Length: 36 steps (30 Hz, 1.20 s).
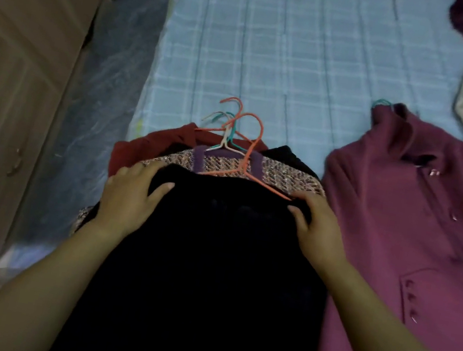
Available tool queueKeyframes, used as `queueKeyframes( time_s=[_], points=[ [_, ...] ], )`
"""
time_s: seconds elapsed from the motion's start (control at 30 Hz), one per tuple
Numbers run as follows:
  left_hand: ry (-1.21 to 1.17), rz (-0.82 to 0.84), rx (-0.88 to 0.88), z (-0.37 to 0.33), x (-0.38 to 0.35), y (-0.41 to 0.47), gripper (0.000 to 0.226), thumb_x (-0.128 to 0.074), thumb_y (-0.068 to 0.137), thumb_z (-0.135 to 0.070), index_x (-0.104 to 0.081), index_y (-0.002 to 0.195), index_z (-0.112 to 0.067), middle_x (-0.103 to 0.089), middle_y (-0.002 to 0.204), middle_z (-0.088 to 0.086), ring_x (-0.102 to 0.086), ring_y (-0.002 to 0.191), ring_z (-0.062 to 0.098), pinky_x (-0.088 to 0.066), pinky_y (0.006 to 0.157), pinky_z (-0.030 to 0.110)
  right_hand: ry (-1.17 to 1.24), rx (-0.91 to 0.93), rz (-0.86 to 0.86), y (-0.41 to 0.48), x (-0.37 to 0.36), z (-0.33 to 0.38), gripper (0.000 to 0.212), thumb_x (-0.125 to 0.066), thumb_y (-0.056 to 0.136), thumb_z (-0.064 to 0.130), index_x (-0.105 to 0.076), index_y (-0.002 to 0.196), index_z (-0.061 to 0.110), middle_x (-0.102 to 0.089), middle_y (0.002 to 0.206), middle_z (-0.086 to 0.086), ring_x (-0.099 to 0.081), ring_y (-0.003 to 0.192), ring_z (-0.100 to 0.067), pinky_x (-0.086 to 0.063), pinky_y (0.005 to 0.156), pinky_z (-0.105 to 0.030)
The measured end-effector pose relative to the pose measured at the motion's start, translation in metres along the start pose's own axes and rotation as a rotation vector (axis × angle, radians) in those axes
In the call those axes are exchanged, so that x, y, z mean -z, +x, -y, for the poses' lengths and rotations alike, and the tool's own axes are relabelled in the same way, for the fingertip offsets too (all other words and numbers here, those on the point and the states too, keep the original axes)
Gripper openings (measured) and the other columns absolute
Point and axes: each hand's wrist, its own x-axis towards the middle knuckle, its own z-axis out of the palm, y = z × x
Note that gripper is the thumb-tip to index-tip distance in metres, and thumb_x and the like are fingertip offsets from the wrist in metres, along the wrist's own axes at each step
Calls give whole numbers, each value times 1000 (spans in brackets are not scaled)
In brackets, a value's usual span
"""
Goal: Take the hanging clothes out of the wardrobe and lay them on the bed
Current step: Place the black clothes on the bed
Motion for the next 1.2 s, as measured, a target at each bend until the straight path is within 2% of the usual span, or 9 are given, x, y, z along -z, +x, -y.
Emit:
queueKeyframes(
  time_s=[0.1, 0.23, 0.37, 0.47, 0.6, 0.7, 0.8, 1.0, 1.2],
  points=[
    [-88, -8, 20, -5, 24, -58, 65, -29, 84, -61, -51, 129, -20, -62, 121, 14, -56, 106, 40, -41, 91, 48, 79, 45, -22, -34, 29, 26, 21, -62, 86, 18, -64, 106, 10, -64, 100, -2, -56, 93, -12, -39, 86, -14],
    [-188, -44, 85, -19, 60, -133, 63, -32, 83, -64, -53, 127, -24, -61, 125, 9, -55, 114, 35, -43, 95, 52, 189, 65, -51, -86, 66, 62, 24, -62, 86, 20, -66, 109, 13, -63, 101, 6, -57, 95, -6, -39, 89, -11],
    [-206, -143, 108, -42, 93, -214, 61, -37, 81, -62, -57, 124, -23, -65, 118, 9, -58, 109, 33, -45, 90, 47, 236, 107, -76, -145, 93, 81, 26, -61, 86, 19, -66, 112, 16, -64, 100, 5, -59, 94, -8, -42, 87, -16],
    [-202, -183, 139, -54, 101, -277, 54, -43, 83, -59, -58, 122, -25, -66, 115, 6, -59, 107, 29, -47, 86, 42, 251, 123, -77, -187, 105, 89, 27, -60, 86, 20, -67, 112, 17, -64, 96, 3, -57, 90, -6, -40, 85, -12],
    [-369, -171, 254, -52, 86, -361, 41, -62, 84, -46, -60, 120, -26, -65, 118, 0, -58, 112, 24, -45, 92, 41, 254, 104, -50, -250, 107, 95, 27, -65, 82, 17, -71, 108, 23, -53, 96, 3, -50, 91, 4, -33, 85, -2],
    [-446, -137, 272, -44, 73, -407, 30, -64, 86, -35, -62, 114, -27, -65, 114, -4, -58, 111, 22, -44, 93, 38, 244, 54, -34, -297, 103, 100, 23, -67, 80, 20, -73, 102, 24, -51, 96, 4, -50, 94, 7, -33, 86, -3],
    [-439, -102, 220, -37, 71, -424, 37, -59, 84, -42, -60, 118, -28, -64, 119, -2, -57, 112, 22, -45, 93, 38, 204, 1, -75, -333, 104, 109, 23, -64, 79, 24, -74, 100, 23, -54, 88, 6, -51, 87, 7, -34, 81, -3],
    [-419, -16, -27, -30, 87, -418, 39, -62, 88, -32, -56, 125, -24, -59, 128, 2, -55, 115, 26, -43, 91, 36, 125, -122, -306, -404, 116, 140, 21, -65, 81, 23, -73, 100, 21, -62, 85, 2, -55, 82, -3, -38, 81, -8],
    [-448, 136, -266, -73, 82, -410, 44, -65, 85, -40, -56, 125, -25, -58, 129, 0, -52, 119, 22, -42, 99, 42, 29, -281, -570, -487, 143, 150, 14, -66, 81, 16, -74, 93, 14, -63, 88, 2, -55, 87, 4, -36, 87, -6]
  ],
)
